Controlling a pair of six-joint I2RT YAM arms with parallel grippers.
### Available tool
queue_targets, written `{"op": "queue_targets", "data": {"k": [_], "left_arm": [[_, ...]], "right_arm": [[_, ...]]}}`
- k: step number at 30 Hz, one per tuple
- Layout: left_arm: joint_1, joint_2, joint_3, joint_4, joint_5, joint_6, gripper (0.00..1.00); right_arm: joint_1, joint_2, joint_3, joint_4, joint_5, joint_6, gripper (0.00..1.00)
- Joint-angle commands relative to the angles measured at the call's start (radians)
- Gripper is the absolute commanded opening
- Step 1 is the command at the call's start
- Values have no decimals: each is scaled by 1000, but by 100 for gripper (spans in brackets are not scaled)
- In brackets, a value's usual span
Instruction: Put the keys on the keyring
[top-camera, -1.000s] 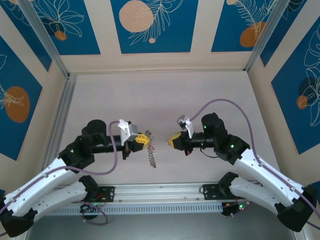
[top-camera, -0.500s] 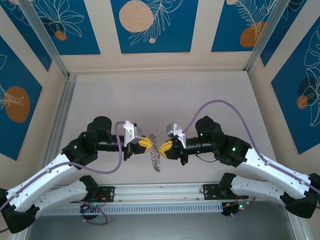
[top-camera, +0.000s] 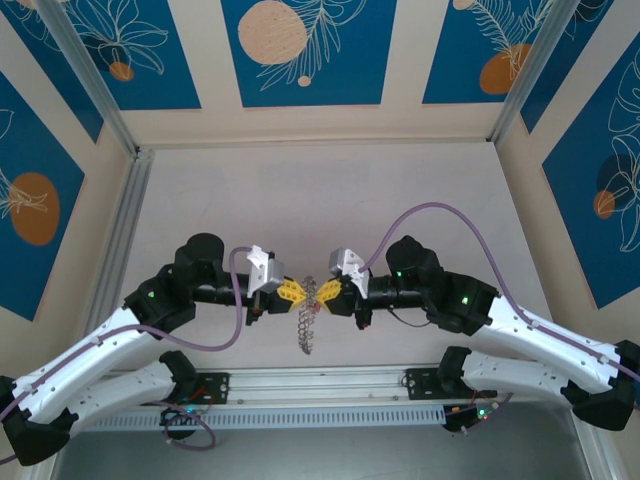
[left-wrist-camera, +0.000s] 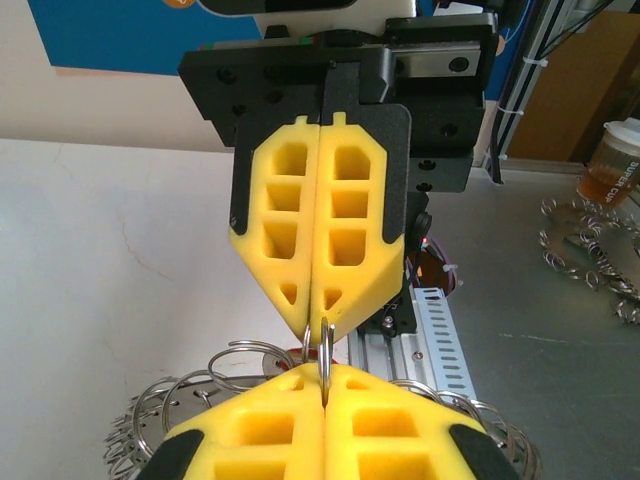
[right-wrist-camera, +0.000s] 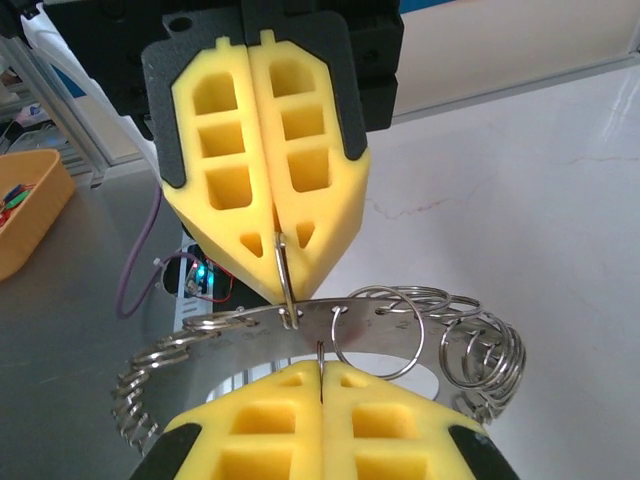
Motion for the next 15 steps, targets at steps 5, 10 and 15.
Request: {"op": "queue_targets", "data": {"k": [5,10,15], "left_arm": [[-10,1,26,16,43,14,0],[-12,-1,25,16,42,12,0],[-12,1,25,16,42,12,0]], "right_arm": [[29,-28,34,39,46,-32,0],[39,-29,37,50,51,-38,0],[40,-28,34,60,48,-38,0]]}}
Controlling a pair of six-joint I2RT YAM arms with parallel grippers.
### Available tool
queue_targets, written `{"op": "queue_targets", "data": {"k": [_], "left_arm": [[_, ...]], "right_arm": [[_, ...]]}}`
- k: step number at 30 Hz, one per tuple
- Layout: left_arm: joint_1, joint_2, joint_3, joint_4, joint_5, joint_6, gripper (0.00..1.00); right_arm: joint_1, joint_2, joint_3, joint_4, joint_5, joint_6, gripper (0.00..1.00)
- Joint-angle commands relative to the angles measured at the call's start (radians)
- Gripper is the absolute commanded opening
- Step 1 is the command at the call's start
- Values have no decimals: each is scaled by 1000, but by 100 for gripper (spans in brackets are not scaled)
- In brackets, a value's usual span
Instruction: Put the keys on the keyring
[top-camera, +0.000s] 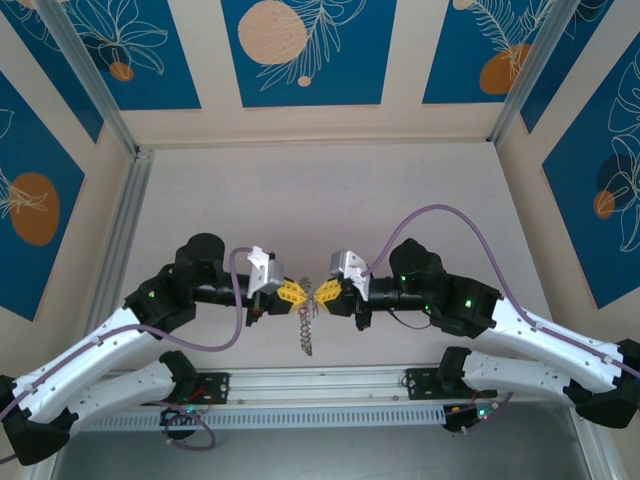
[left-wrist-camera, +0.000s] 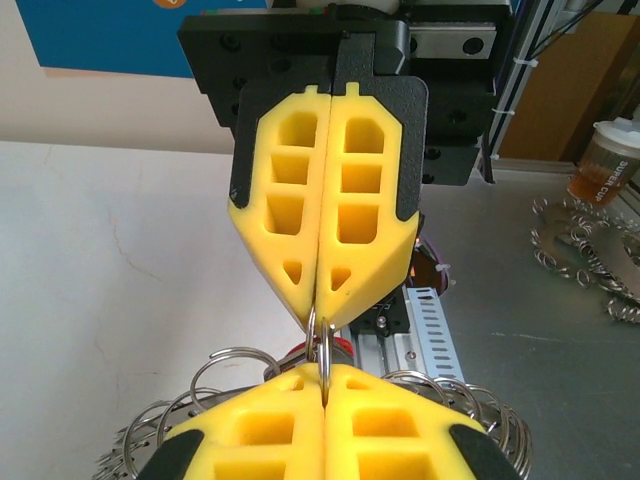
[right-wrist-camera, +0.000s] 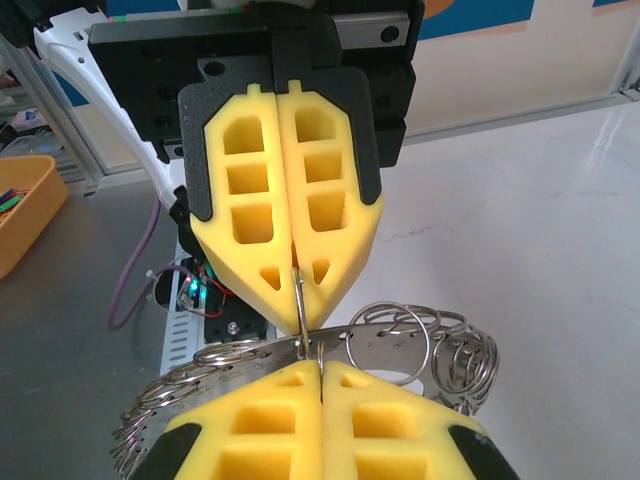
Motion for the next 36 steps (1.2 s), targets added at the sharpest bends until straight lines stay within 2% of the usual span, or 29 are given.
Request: {"op": "queue_targets", "data": {"k": [1,12,23,36], "left_arm": [[-8,0,25,16,26,14,0],[-9,-9,25,16,28,12,0],[-8,-11,29,9,30,8,0],[-10,-14,25,15,33,7,0]], "right_arm": [[9,-16,33,29,5,-16,0],[41,-55,33,-47,82,-28,0],[60,-18,46,-9,83,-48,0],[62,-52,32,2,132,-56,0]]}}
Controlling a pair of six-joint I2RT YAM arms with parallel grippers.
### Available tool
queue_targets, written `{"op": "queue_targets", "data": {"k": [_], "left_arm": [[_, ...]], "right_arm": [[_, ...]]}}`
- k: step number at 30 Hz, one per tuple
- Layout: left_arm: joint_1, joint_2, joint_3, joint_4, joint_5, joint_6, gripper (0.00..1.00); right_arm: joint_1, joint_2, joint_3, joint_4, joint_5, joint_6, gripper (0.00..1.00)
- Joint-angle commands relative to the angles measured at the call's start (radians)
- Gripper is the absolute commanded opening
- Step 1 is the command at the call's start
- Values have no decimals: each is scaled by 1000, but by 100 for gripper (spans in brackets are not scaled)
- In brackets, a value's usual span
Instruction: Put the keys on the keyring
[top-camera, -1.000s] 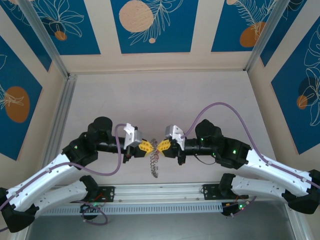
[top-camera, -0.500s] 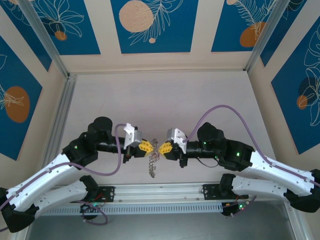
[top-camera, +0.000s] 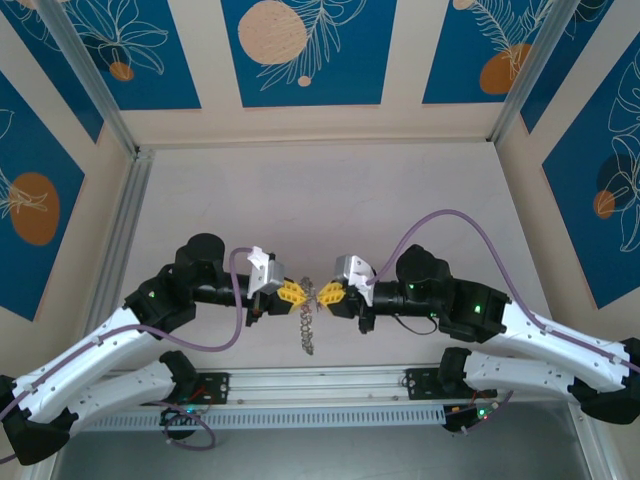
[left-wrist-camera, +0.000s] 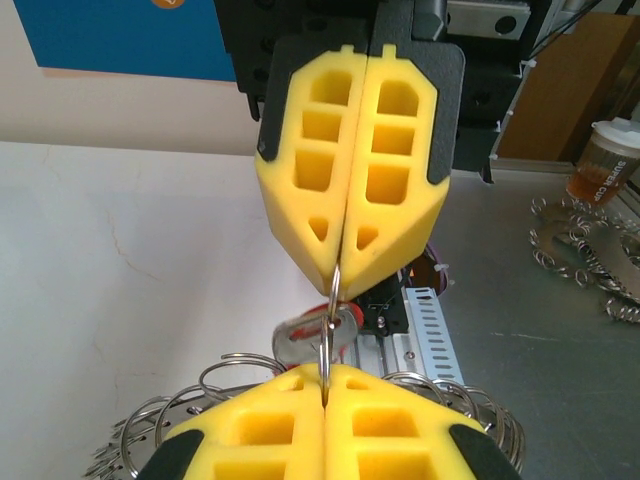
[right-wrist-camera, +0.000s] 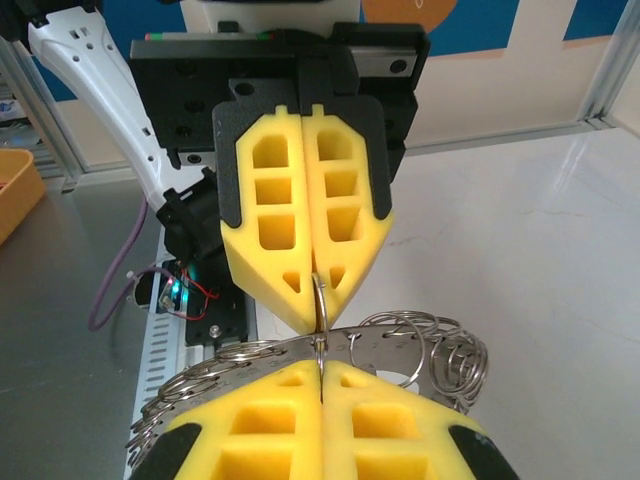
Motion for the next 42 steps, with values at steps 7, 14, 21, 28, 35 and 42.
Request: {"op": "queue_targets", "data": {"k": [7,14,21,28,35,42], "left_arm": [[-9,-11,27,15,33,6,0],[-9,-9,27,15,32,7,0],[-8,-13,29,11,31,9,0],[-8,-8,33,10,34,7,0],[-9,-10,33,8,34,9,0],[-9,-8,34,10,39,8,0]], "right_arm": [[5,0,22,32,19,-21,0],[5,4,26,31,-2,-19,0],[10,-7,29,-5,-17,-10,0],[12,-4,26,12,-12,-13,0],[12,10,27,26,-17,-16,0],[12,14,27,36,-17,-16,0]]}}
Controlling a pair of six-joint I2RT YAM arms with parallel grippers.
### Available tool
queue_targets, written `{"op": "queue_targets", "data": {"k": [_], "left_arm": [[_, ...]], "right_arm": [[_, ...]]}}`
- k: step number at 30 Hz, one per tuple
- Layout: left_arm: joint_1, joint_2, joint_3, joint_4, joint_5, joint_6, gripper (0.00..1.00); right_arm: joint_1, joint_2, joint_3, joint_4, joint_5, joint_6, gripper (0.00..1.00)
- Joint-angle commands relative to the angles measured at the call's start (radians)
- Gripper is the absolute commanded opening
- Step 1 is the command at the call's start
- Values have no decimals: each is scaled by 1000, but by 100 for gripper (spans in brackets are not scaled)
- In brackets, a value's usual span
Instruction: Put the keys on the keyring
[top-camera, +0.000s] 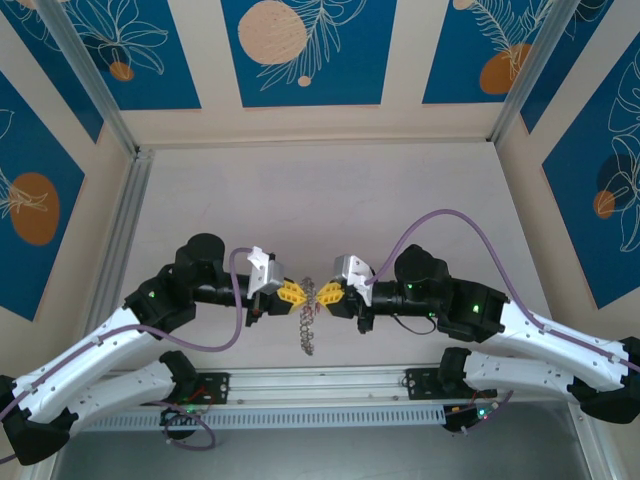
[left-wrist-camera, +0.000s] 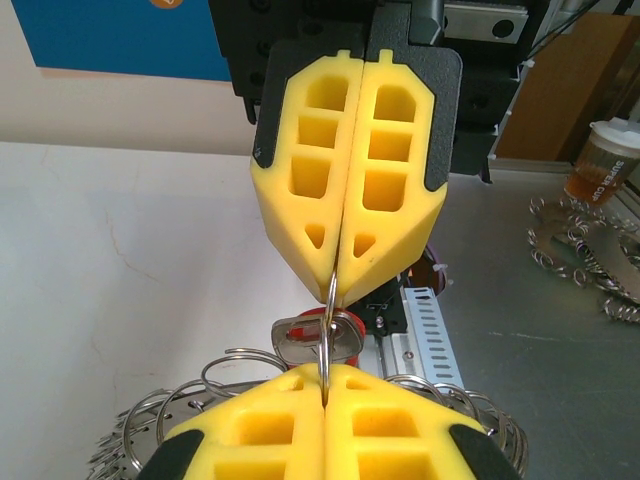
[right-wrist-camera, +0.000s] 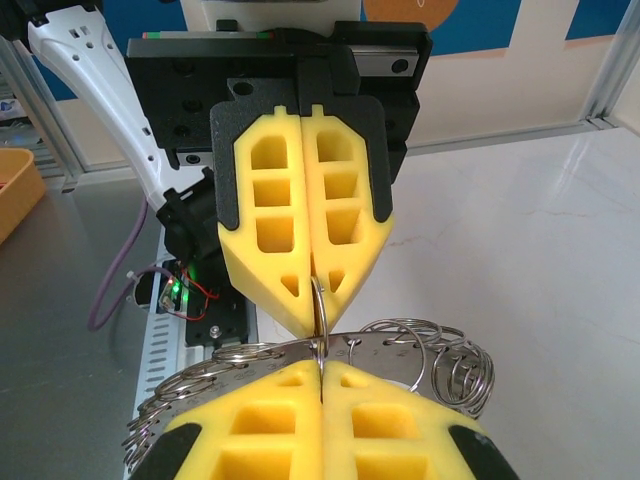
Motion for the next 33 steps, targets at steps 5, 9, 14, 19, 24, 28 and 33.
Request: {"op": "queue_targets", "data": {"k": [5,9,14,19,24,28,33], "left_arm": [[-9,-9,33,9,37,9,0],[-9,-10,30,17,39,5,0],[-9,-11,22,32,42,-7,0],[-8,-12,19,41,41,-12,0],[-9,-15,20,40,39,-15,0],[-9,-14,21,40,39,-14,0],[-9,-15,20,41,39,-14,0]], "right_arm": [[7,17,30,42,-20,-18,0],[7,24,32,44,-20,-17,0],[6,19,29,40,-20,-17,0],[12,10,15,38,-22,-27,0],[32,-10,-7,49,-17,-54,5],[39,-20,-18,65,-15,-60,10],[47,-18,-19,69,-13,-63,12]]}}
